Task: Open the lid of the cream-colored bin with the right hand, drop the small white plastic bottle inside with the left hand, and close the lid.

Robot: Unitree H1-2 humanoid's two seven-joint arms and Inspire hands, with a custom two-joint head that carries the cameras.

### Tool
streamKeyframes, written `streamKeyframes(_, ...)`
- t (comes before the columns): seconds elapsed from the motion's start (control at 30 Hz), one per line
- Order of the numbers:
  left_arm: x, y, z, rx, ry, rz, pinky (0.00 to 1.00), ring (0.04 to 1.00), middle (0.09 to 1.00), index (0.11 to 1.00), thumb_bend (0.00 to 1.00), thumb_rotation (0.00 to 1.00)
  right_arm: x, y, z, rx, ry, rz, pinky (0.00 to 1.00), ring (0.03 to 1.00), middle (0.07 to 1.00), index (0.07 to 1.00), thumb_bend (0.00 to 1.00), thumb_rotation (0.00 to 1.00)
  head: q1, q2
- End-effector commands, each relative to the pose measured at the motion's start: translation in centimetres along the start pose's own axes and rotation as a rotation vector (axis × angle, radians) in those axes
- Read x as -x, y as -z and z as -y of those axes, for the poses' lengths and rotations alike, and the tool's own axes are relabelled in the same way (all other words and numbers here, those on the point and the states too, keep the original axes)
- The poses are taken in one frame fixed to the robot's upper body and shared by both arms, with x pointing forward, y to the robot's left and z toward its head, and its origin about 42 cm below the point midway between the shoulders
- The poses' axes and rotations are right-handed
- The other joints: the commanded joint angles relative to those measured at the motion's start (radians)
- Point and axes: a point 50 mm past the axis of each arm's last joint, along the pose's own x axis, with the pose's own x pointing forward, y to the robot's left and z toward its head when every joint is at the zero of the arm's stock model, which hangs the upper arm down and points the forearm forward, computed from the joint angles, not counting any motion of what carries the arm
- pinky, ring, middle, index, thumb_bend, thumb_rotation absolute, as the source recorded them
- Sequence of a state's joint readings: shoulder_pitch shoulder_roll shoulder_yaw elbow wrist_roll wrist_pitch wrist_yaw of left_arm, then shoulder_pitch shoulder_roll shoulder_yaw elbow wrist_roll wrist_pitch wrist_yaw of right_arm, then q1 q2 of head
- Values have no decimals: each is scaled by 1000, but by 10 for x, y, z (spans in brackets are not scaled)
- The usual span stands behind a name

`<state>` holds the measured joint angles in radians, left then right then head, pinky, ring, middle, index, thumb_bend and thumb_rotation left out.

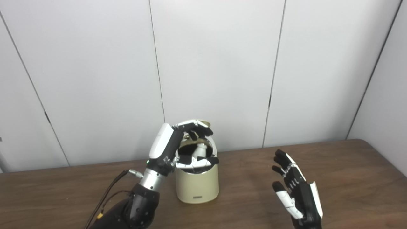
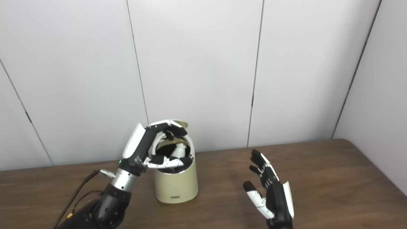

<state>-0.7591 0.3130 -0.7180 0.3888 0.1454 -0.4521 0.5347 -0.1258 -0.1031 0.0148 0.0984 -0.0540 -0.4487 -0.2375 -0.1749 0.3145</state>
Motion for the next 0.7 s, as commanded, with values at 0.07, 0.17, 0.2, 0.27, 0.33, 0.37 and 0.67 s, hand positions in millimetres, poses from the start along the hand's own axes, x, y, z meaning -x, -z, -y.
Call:
streamKeyframes(0.07,-7,-20,-20,-11,-142,107,430,519,550,539,487,521,40,23,-1,11,-18,-118,824,888,894,857,588,686,1,-1)
streamKeyframes(0.17,2,-28,-24,25,-199,117,450,518,547,542,321,563,40,24,0,9,-18,-121,826,889,892,856,582,692,3,-1)
streamKeyframes(0.2,5,-30,-26,38,-210,118,454,520,548,544,295,560,40,24,0,7,-18,-121,825,889,892,857,580,693,3,-1)
streamKeyframes(0.27,12,-37,-30,79,-228,119,466,529,554,550,277,549,40,24,1,3,-17,-123,828,890,894,858,548,693,7,-1)
streamKeyframes(0.33,17,-40,-33,103,-237,117,485,548,567,563,277,568,40,24,1,-9,-13,-126,828,886,891,857,517,740,9,-1)
streamKeyframes(0.37,21,-41,-36,111,-244,114,498,562,578,573,280,573,40,24,1,-23,-6,-129,835,887,889,855,474,767,9,-1)
streamKeyframes(0.67,59,-39,-62,210,-289,30,609,668,682,673,266,639,32,24,7,-26,9,-118,869,901,896,876,152,827,33,-3)
